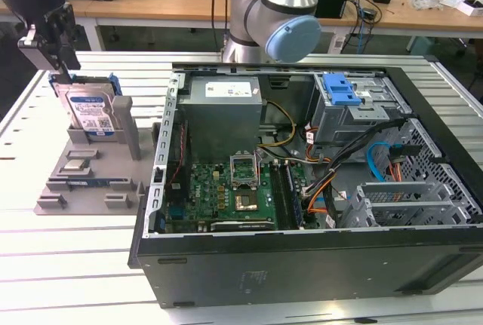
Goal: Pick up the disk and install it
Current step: 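Pick up the disk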
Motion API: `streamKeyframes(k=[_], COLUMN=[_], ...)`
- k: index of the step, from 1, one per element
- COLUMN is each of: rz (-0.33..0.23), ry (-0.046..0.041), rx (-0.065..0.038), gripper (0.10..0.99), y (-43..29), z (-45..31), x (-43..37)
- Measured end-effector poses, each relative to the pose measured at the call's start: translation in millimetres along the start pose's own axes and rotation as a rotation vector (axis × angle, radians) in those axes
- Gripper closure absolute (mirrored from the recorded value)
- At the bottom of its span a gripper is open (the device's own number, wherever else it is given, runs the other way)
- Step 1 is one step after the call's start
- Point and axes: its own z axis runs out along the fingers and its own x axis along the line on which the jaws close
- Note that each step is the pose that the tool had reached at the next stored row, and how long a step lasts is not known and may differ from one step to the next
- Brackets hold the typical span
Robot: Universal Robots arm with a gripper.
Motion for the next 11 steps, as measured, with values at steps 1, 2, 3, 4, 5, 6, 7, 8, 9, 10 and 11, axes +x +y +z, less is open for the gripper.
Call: streamKeyframes(k=[1,2,3,4,5,6,7,8,9,10,11], rz=[0.0,0.0,0.0,0.0,0.0,0.0,0.0,0.0,0.0,0.0,0.0], ry=[0.001,0.0012,0.001,0.0011,0.0009,0.0008,-0.0001,-0.0007,0.0004,0.0011,0.0023], rx=[0.0,0.0,0.001,0.001,0.001,0.001,0.003,0.004,0.002,0.003,0.003], gripper=[0.604,0.604,0.604,0.604,0.604,0.604,0.604,0.604,0.604,0.604,0.604], y=[0.0,0.0,0.2,0.1,-0.1,-0.1,-0.1,-0.1,0.0,-0.1,0.1], z=[1.2,1.8,2.1,2.1,2.3,1.7,0.8,-0.8,-2.8,-3.8,-5.3], x=[0.0,0.0,0.1,0.1,-0.3,-0.7,-1.6,-2.3,-2.4,-2.5,-2.6])
